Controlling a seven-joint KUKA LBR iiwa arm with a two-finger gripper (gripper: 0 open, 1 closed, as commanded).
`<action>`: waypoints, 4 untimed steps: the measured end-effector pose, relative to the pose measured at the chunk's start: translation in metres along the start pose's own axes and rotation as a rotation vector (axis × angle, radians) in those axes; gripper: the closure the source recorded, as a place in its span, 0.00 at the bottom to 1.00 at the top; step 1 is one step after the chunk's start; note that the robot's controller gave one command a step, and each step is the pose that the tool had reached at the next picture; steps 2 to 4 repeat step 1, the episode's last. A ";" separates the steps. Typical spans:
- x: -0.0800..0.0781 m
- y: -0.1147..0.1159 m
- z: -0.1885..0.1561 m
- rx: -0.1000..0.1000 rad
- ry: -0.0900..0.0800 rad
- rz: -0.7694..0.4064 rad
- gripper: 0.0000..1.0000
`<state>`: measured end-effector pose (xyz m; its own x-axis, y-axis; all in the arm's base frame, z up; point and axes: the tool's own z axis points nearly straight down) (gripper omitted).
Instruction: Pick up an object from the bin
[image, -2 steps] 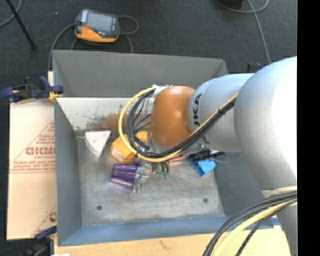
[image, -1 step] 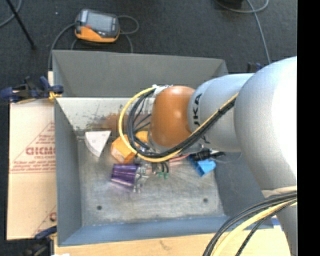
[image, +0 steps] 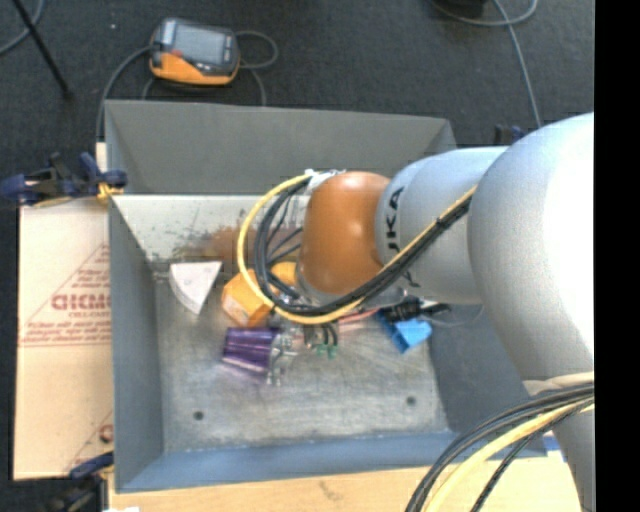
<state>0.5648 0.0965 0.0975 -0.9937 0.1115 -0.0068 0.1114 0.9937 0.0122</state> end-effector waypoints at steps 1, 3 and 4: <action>0.000 0.000 0.000 0.000 0.000 0.000 1.00; 0.000 0.000 0.000 0.000 0.000 0.000 1.00; 0.000 0.000 0.000 0.000 0.000 0.000 1.00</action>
Offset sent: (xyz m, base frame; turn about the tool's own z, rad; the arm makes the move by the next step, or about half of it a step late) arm 0.0000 0.0000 0.0000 0.0000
